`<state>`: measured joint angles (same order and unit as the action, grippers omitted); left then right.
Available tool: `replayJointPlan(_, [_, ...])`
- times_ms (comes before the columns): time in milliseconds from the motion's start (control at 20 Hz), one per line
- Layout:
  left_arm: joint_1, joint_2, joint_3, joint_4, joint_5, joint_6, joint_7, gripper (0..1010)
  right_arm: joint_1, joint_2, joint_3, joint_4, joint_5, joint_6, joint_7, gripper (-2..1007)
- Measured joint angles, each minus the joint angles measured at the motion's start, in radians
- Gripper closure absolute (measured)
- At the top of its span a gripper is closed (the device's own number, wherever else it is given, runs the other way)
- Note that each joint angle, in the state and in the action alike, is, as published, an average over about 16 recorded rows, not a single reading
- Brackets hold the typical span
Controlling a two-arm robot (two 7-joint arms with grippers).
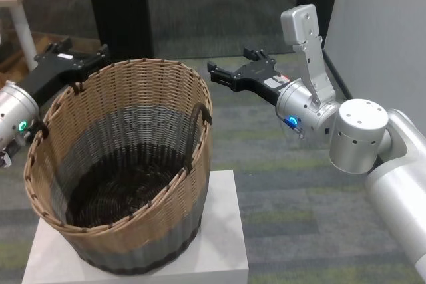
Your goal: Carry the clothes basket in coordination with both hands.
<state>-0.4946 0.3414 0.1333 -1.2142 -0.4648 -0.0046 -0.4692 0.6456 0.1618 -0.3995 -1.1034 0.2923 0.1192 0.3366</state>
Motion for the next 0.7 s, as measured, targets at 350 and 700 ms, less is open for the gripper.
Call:
replayJointPlan(350, [0.028,0.018,0.015,-0.06,-0.059,-0.006,-0.062,10,0.0,0.0,0.0,0.0,0.0,0.0,0.0,5])
replayJointPlan(700, [0.069,0.04,0.024,-0.123,-0.109,0.042,-0.076,10,0.0,0.0,0.0,0.0,0.0,0.0,0.0,5])
